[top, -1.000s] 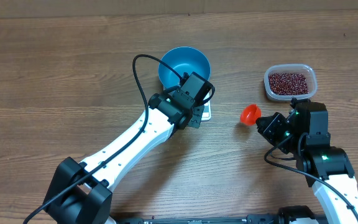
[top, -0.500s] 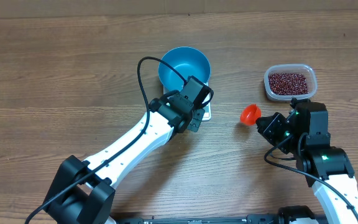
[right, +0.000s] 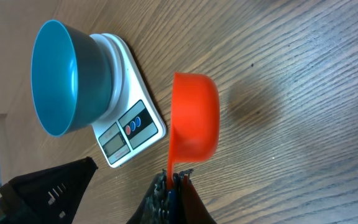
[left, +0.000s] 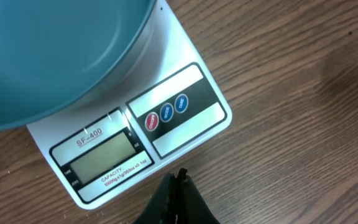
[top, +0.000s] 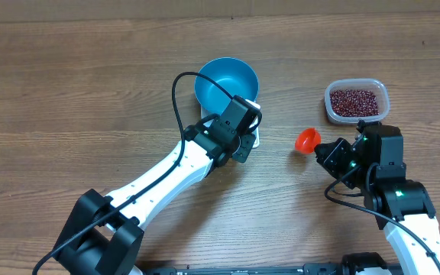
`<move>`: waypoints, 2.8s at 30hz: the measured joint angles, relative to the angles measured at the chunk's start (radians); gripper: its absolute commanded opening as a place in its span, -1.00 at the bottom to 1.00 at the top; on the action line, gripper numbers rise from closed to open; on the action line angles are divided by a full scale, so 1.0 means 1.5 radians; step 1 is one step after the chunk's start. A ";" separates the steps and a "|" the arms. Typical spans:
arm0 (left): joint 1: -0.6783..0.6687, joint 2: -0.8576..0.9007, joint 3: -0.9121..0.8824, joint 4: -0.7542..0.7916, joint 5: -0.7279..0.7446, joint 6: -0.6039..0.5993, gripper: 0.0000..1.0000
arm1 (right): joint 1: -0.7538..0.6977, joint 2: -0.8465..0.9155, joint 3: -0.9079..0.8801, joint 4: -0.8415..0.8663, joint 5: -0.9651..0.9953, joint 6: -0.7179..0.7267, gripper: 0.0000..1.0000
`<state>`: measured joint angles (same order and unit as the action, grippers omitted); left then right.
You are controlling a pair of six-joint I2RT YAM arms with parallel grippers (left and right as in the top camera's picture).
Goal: Scoop item into bowl and weigh 150g on scale
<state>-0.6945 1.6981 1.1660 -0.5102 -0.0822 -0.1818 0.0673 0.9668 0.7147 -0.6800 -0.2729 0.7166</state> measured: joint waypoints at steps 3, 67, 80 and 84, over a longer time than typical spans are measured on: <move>0.000 0.000 -0.008 0.005 0.000 0.002 -0.92 | 0.000 0.000 0.000 -0.001 0.000 0.000 -0.93; 0.000 0.048 -0.049 0.116 -0.043 0.004 -0.92 | 0.000 0.000 0.000 0.005 0.000 -0.003 -0.93; 0.000 0.048 -0.049 0.138 -0.048 0.009 -0.92 | 0.000 0.000 0.000 0.004 0.000 -0.002 -0.92; 0.000 0.048 -0.049 0.138 -0.048 0.018 -0.92 | 0.000 0.000 0.000 0.004 0.001 -0.003 -0.93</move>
<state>-0.6945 1.7695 1.0924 -0.3027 -0.1547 -0.1543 0.0669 0.9668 0.7147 -0.6739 -0.2722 0.7128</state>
